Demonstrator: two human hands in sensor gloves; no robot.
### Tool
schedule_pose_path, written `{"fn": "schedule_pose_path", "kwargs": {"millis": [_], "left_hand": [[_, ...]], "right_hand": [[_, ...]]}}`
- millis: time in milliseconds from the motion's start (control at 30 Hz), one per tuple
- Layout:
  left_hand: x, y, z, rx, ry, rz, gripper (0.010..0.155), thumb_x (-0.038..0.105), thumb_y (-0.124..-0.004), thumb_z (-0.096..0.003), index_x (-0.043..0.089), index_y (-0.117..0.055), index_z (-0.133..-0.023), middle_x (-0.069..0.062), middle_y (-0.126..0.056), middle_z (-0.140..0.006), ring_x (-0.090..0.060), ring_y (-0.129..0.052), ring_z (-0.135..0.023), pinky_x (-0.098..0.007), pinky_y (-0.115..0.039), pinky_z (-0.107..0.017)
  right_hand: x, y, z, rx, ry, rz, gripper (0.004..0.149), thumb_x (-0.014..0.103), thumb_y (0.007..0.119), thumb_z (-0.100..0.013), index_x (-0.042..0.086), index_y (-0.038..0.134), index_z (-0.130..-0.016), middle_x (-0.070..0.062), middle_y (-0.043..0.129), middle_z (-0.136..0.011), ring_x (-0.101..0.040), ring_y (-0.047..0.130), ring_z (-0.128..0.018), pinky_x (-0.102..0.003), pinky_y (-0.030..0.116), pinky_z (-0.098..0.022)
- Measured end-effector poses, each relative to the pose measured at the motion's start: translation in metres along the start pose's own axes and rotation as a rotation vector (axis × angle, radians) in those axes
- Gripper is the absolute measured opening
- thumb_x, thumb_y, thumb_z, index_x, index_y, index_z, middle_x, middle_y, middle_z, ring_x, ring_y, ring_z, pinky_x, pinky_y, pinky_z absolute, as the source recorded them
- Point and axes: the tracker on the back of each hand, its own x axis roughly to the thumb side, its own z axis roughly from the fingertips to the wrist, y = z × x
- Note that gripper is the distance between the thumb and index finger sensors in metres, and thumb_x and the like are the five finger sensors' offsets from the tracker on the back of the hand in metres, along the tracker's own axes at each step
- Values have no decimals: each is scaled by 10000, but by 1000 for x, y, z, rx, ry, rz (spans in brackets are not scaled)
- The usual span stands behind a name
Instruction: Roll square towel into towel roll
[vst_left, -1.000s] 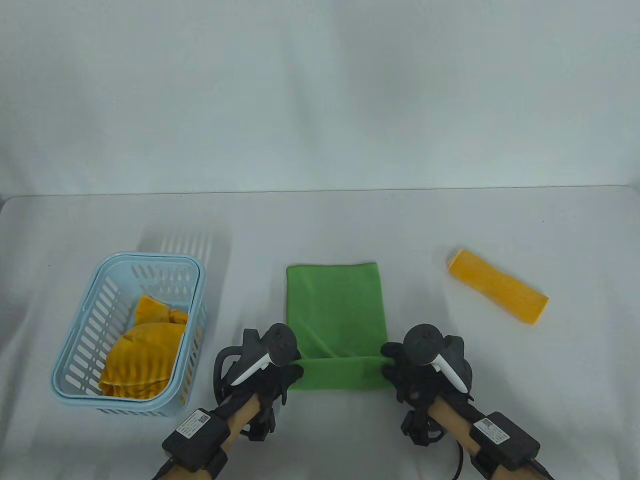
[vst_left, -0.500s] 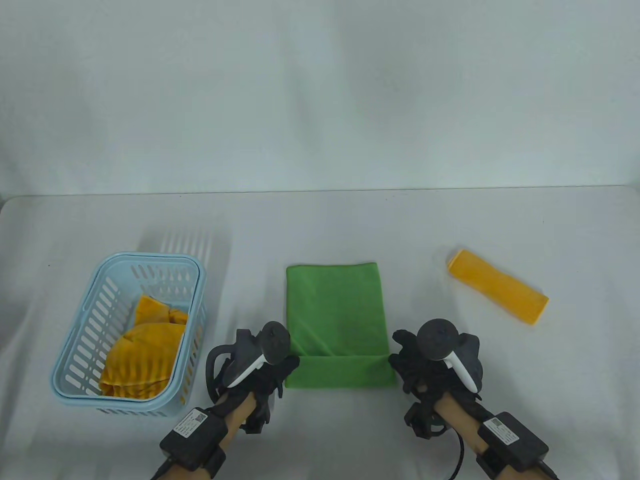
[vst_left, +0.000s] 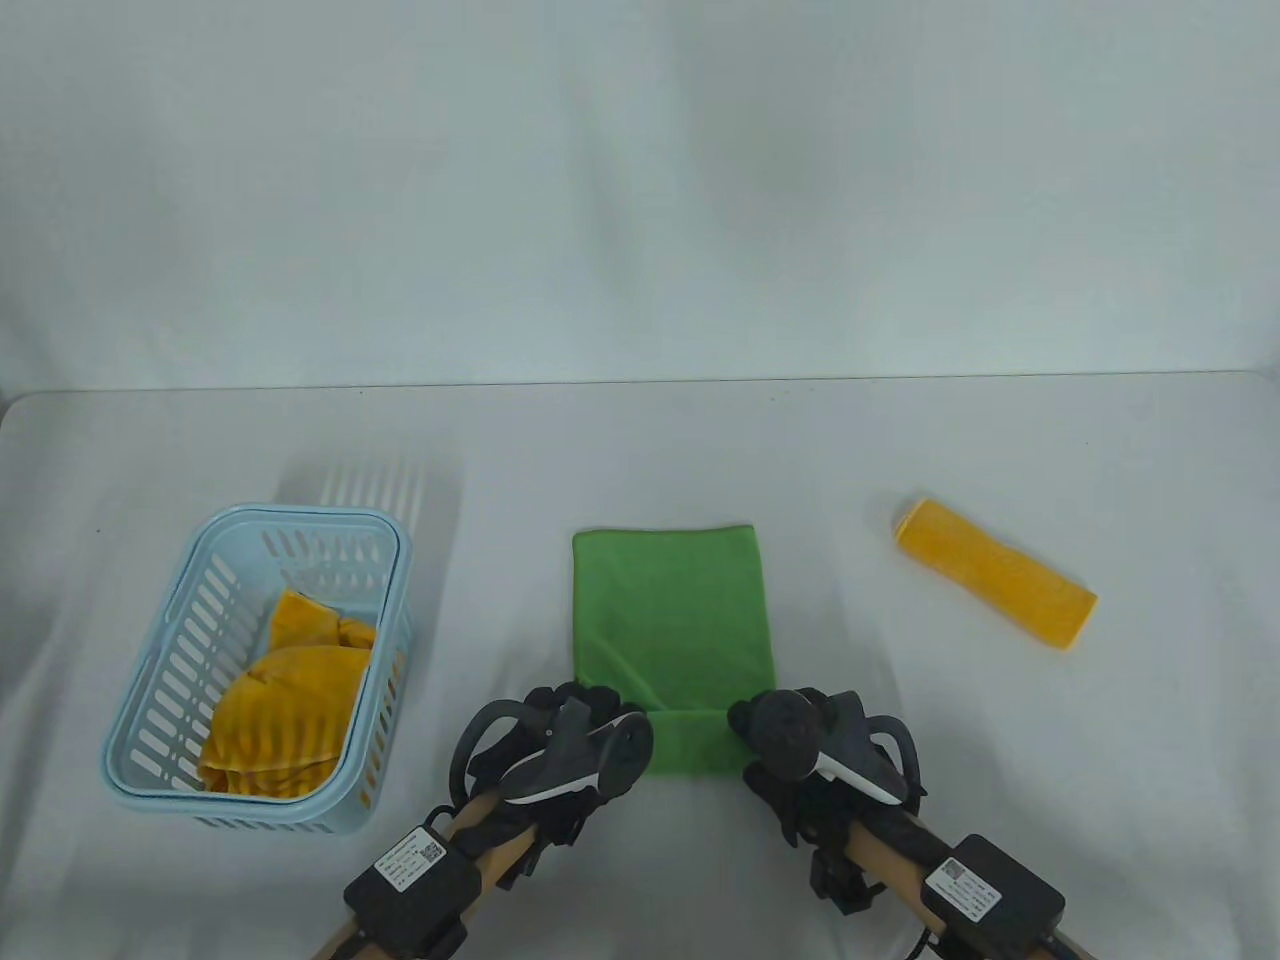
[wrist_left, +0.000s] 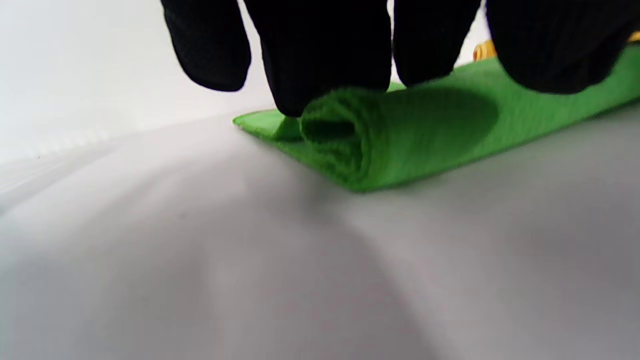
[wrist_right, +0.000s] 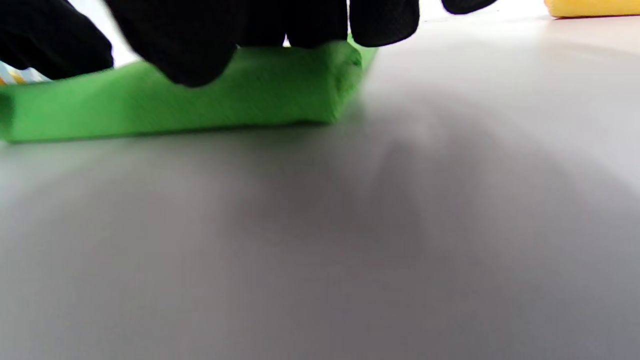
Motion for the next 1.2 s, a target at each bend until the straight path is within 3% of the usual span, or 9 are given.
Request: {"fn": "schedule_pose_path", "kwargs": {"millis": [233,333,400,500,800,1067,1200], "left_hand": [[-2,-14,-5,-66,9,13,816,562,-779,-331,387,-425,-1045,92,-507,-1111,-207,-666,-1025,-491,-617,-767],[-4,-16,-6,-83,16,24,838,564,-769,-332,389,-374,-1051,95,-457,-1118,-204,-626,-1036,-487,-600,-776],[-5,-16,-7,-93,23,43,817,529,-770,-353,385,-372,-1052,96,-452,-1118,-199,-618,-1038,-487,-594,-778],[-6,-16,-7,-88,24,43,724,475,-675,-412,365,-385,-1066,89,-466,-1126,-200,-625,-1039,-495,-594,-776],[-23,-3,-6,-65,60,253,647,506,-700,-389,359,-622,-1014,80,-743,-1036,-205,-845,-927,-502,-687,-722],[-42,3,-3,-57,133,463,598,530,-729,-370,306,-791,-921,97,-988,-797,-164,-1043,-684,-472,-775,-651],[-45,1,-3,-82,148,488,581,533,-742,-363,289,-837,-882,109,-1033,-678,-146,-1075,-563,-456,-804,-613]], "right_hand": [[-1,9,-4,19,13,71,767,518,811,-302,348,488,-976,72,517,-1068,-290,562,-1009,-593,486,-728],[-1,11,-6,-7,26,69,700,450,796,-339,353,501,-966,77,532,-1059,-285,595,-994,-583,511,-719],[-3,10,-7,-21,27,48,600,393,715,-386,357,527,-955,78,559,-1048,-287,621,-979,-578,528,-711],[-7,5,-8,-23,36,-8,580,398,701,-389,352,561,-949,71,611,-1036,-294,659,-965,-572,562,-696],[-24,-9,-9,-32,82,-247,567,433,716,-373,347,624,-926,42,802,-937,-276,790,-881,-544,654,-644],[-35,-11,-10,-4,124,-412,562,454,732,-360,309,675,-900,39,958,-713,-246,924,-669,-518,723,-581],[-37,-7,-10,8,158,-431,568,477,743,-347,300,701,-885,43,977,-622,-235,937,-579,-503,733,-556]]}}
